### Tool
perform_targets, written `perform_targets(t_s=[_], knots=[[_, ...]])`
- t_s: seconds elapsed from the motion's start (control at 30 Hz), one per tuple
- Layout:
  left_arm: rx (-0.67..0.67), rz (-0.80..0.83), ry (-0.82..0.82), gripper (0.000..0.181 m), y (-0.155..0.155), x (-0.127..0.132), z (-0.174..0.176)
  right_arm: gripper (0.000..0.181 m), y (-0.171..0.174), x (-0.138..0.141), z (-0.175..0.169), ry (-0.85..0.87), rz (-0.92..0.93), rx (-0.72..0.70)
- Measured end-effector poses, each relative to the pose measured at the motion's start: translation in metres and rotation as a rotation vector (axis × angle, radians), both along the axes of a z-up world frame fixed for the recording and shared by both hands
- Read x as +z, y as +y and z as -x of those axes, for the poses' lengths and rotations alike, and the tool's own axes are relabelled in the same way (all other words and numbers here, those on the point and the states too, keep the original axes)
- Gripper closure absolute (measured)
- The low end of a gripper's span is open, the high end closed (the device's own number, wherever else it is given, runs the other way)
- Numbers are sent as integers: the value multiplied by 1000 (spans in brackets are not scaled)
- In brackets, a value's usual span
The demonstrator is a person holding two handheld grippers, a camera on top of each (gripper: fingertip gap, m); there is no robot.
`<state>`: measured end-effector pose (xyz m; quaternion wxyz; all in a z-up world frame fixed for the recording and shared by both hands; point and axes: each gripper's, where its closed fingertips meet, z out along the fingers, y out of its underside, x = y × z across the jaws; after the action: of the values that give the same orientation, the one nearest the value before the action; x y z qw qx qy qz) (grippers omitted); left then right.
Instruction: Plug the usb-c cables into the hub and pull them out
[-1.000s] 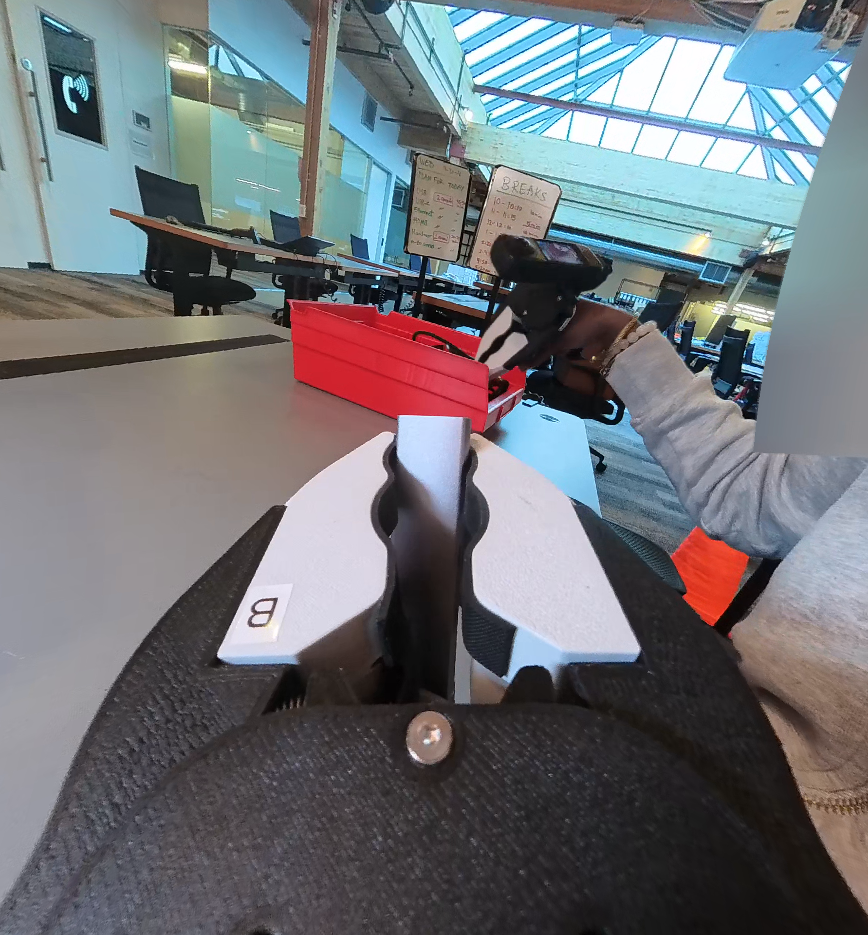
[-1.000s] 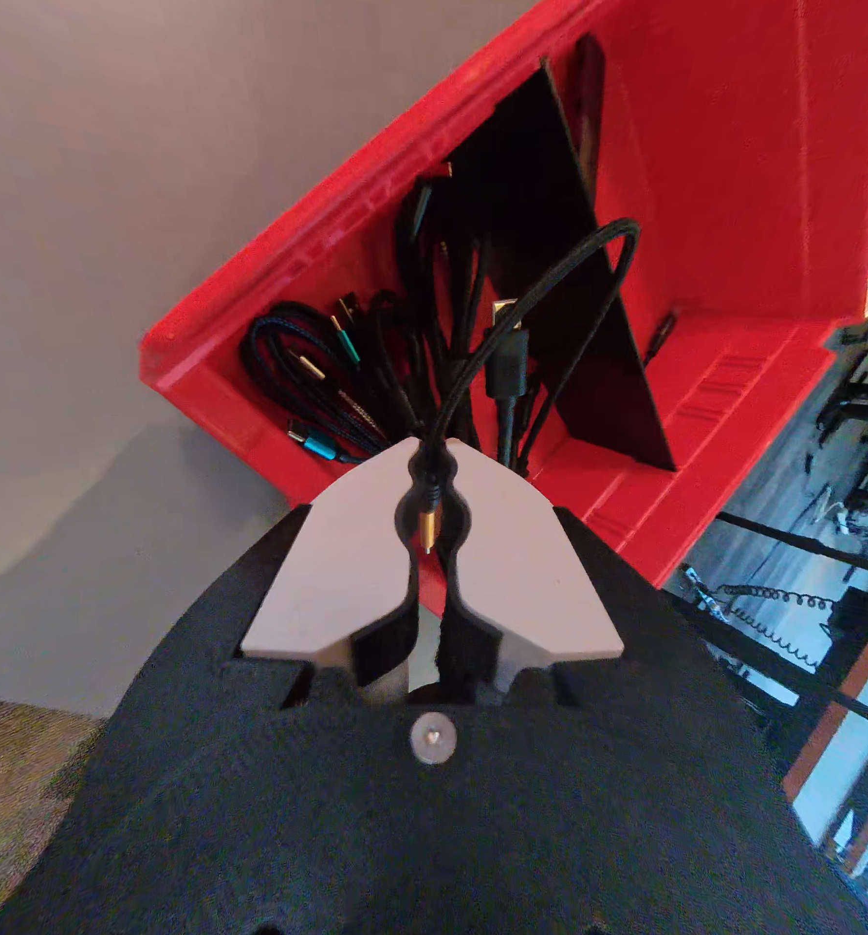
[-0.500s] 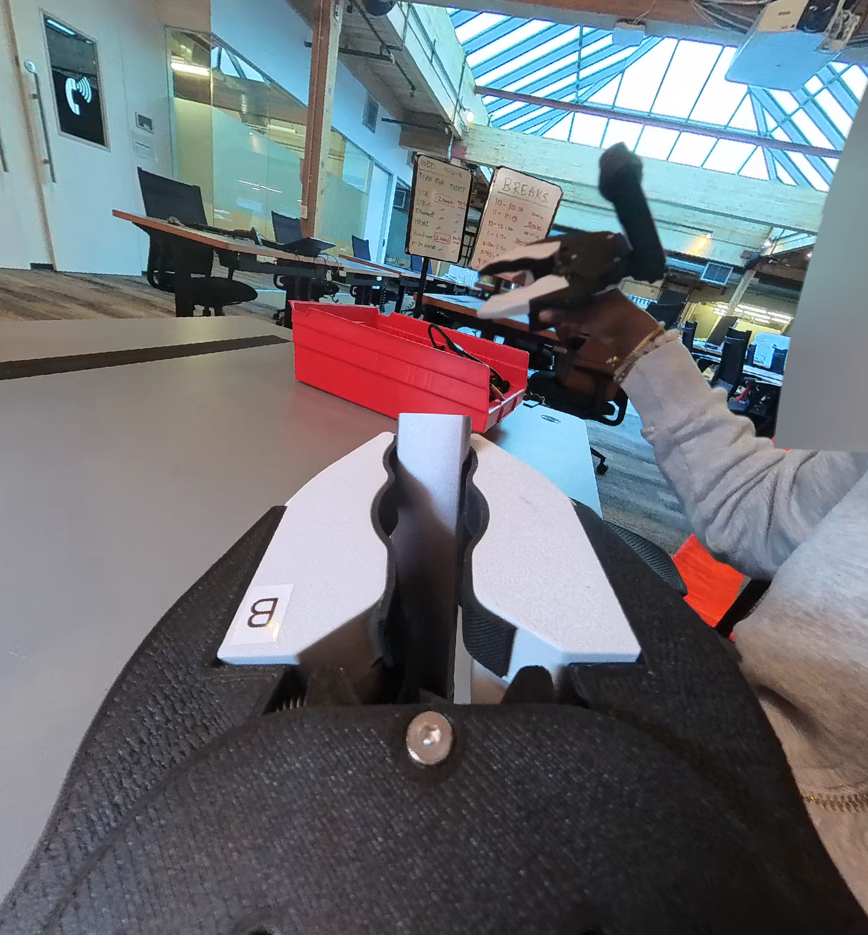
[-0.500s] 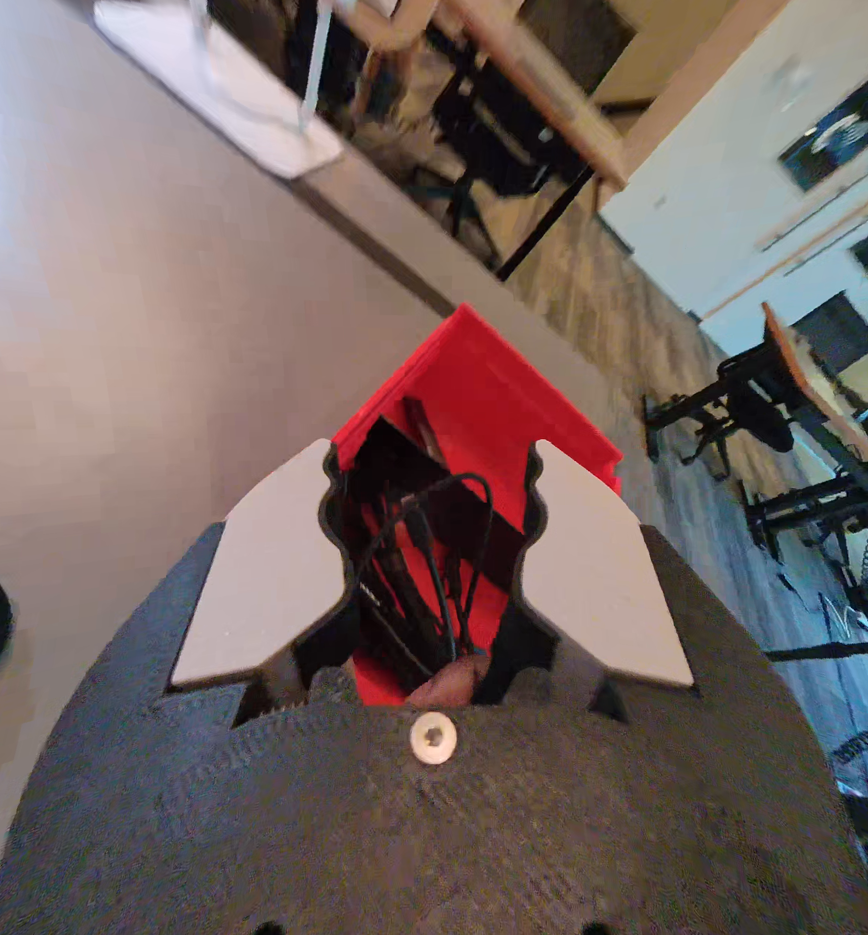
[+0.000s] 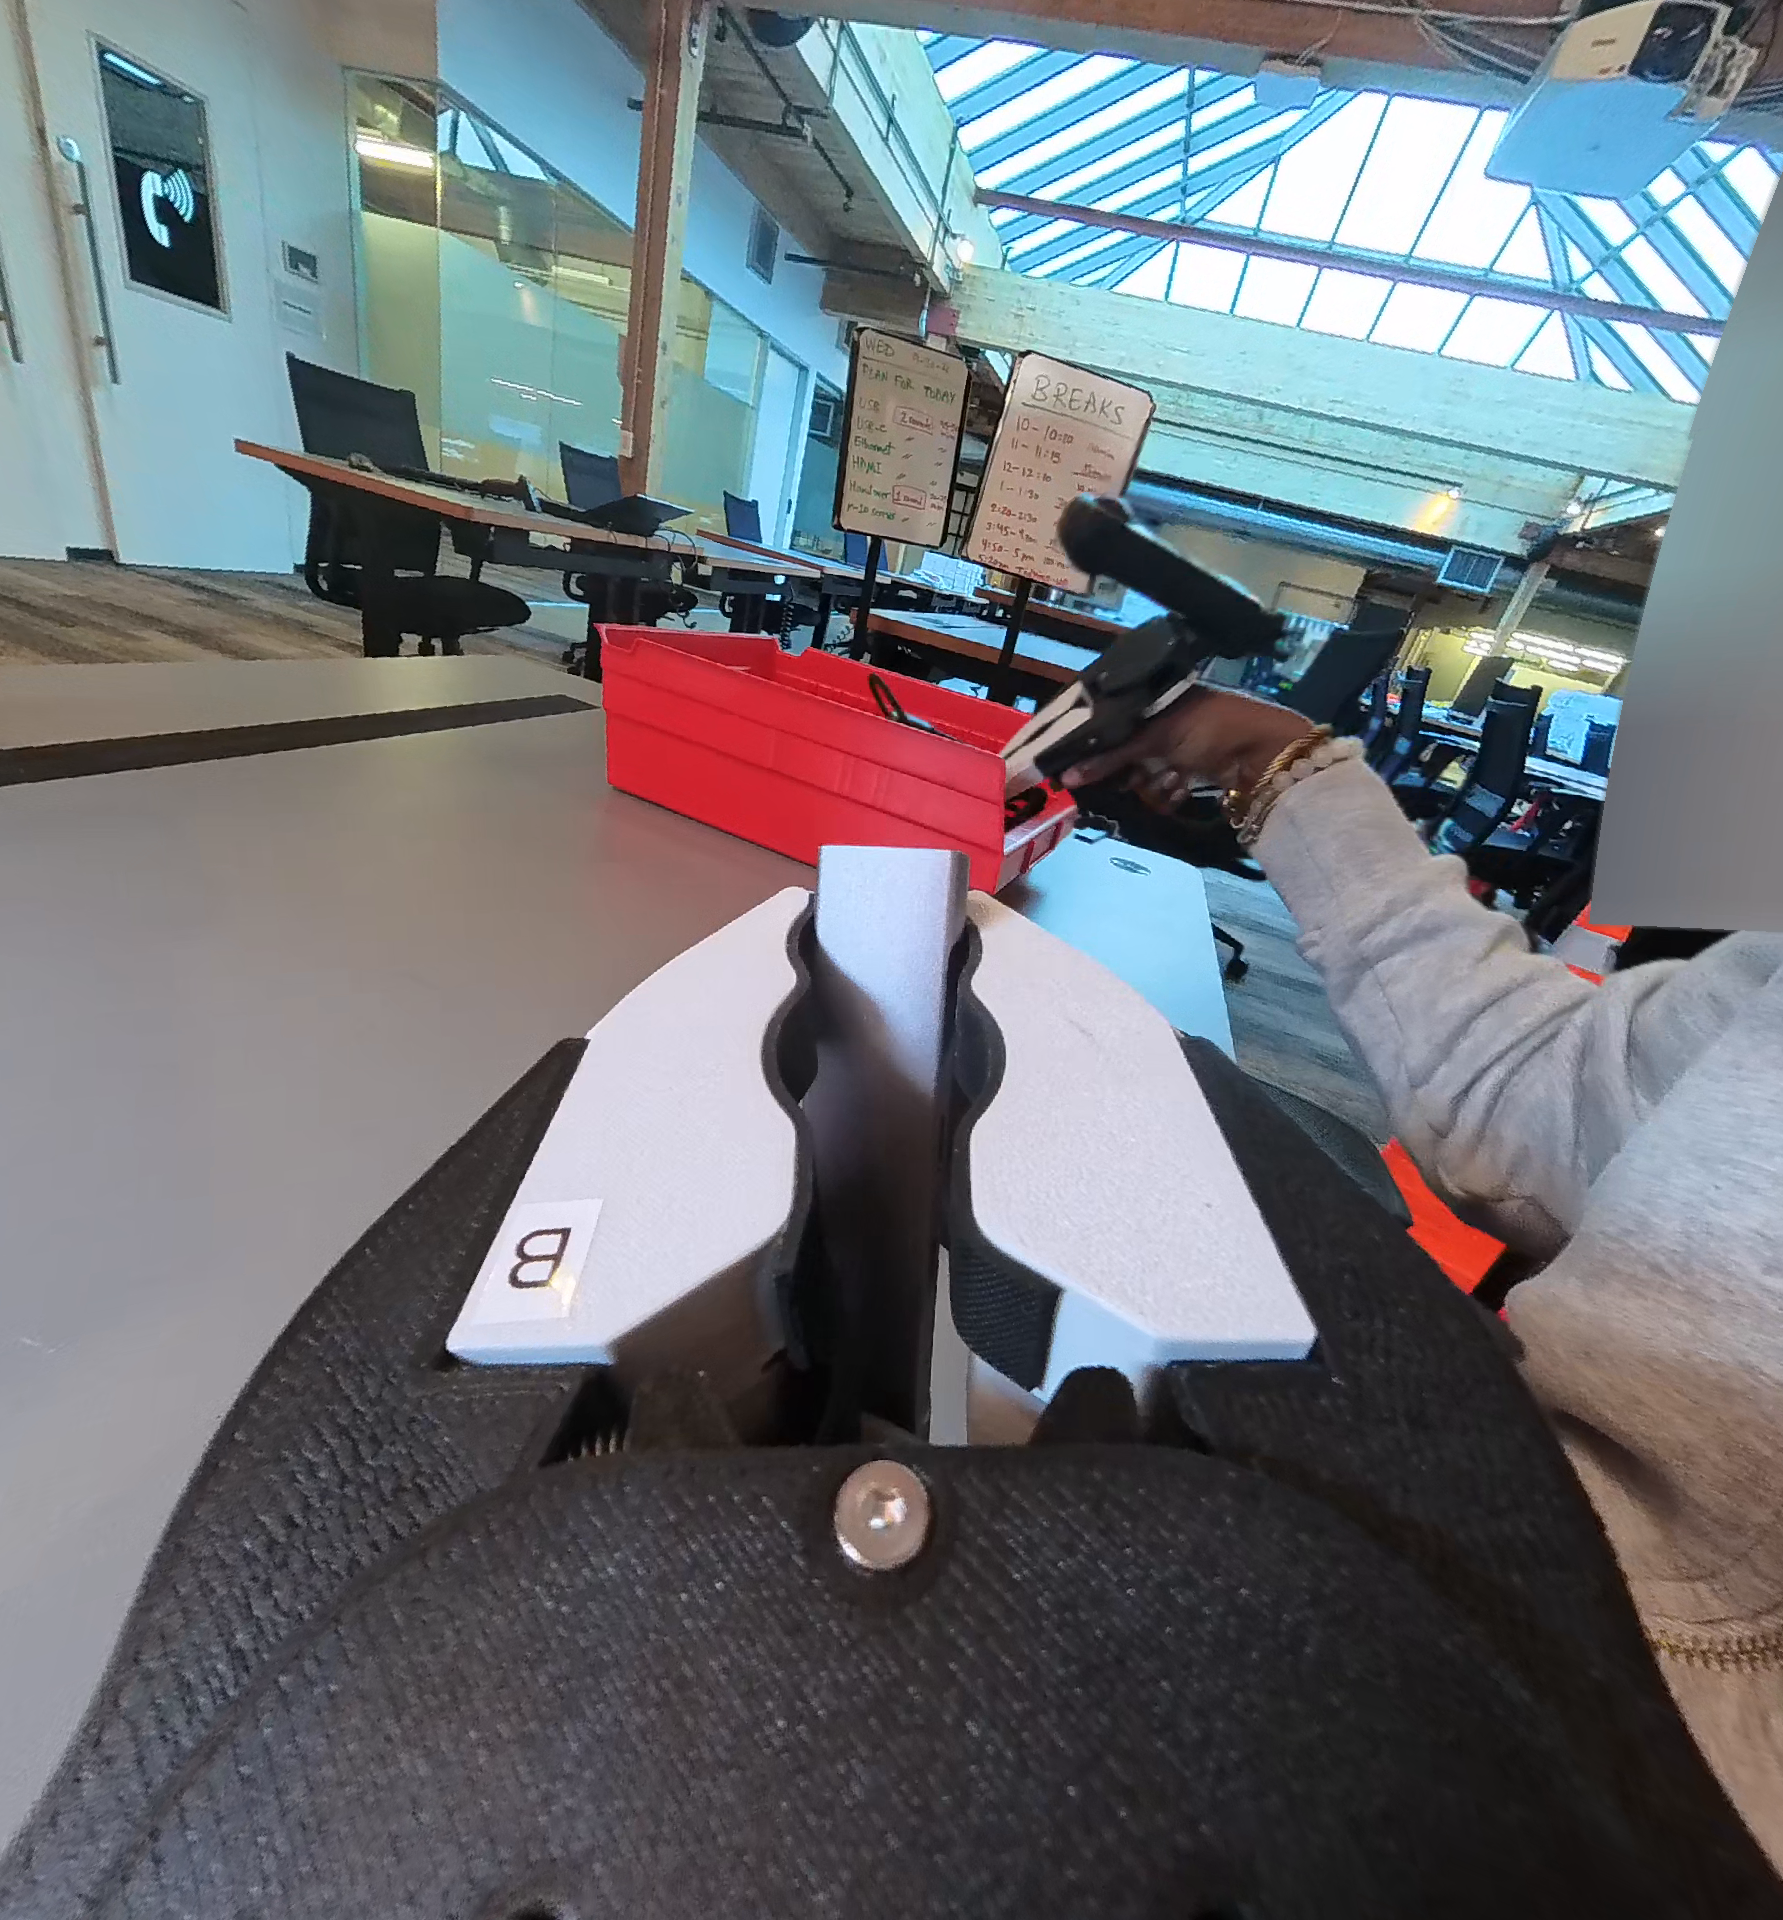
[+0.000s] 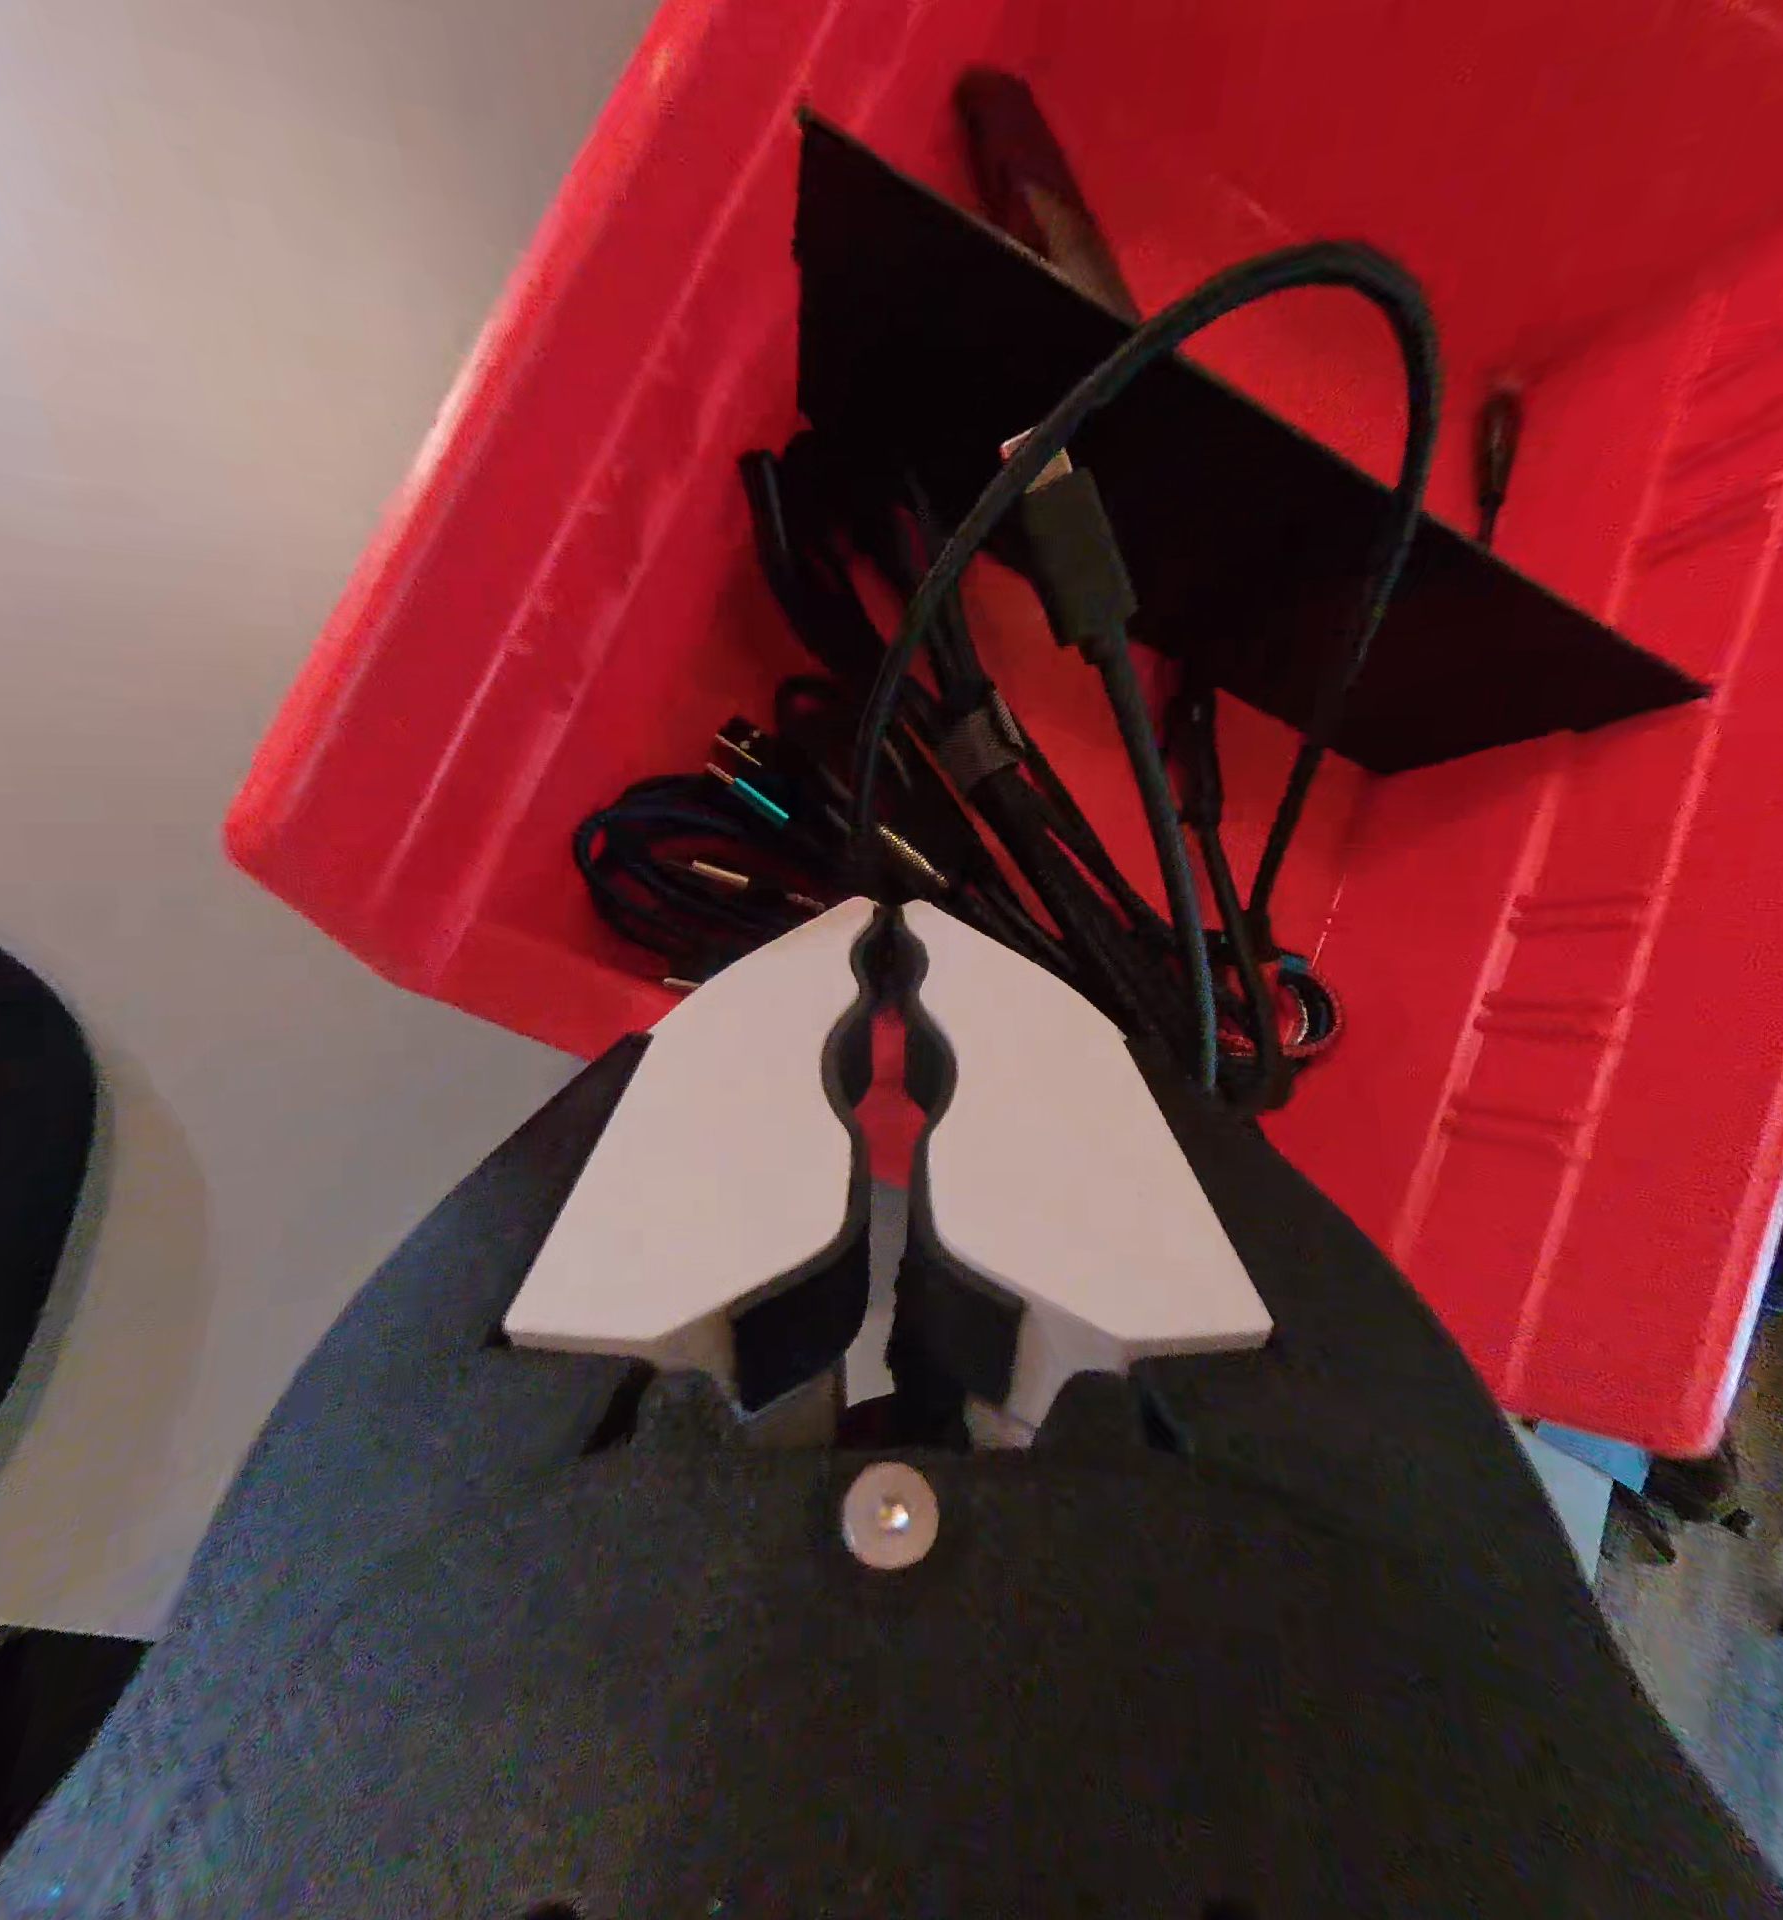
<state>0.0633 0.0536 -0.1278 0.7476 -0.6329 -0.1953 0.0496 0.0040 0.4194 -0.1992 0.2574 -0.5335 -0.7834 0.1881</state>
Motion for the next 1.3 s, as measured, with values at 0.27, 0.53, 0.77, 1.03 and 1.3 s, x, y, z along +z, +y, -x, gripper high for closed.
perform_targets(t_s=[0.27, 0.53, 0.77, 1.03, 1.3], knots=[[1, -6, -10, 159, -1, 0, 1, 163, -5, 28, 1, 146, -52, -67], [-2, 16, 23, 159, 1, 0, -3, 102, -229, 174, -49, 875, 598, 659], [-5, 18, 75, 159, 2, 2, -9, 106, -374, 119, -80, 503, 900, 1005], [-13, 23, 111, 158, 3, 3, -13, 131, -400, 89, -71, 465, 885, 1012], [-11, 24, 113, 158, 3, 3, -13, 151, -405, 87, -74, 470, 874, 1035]])
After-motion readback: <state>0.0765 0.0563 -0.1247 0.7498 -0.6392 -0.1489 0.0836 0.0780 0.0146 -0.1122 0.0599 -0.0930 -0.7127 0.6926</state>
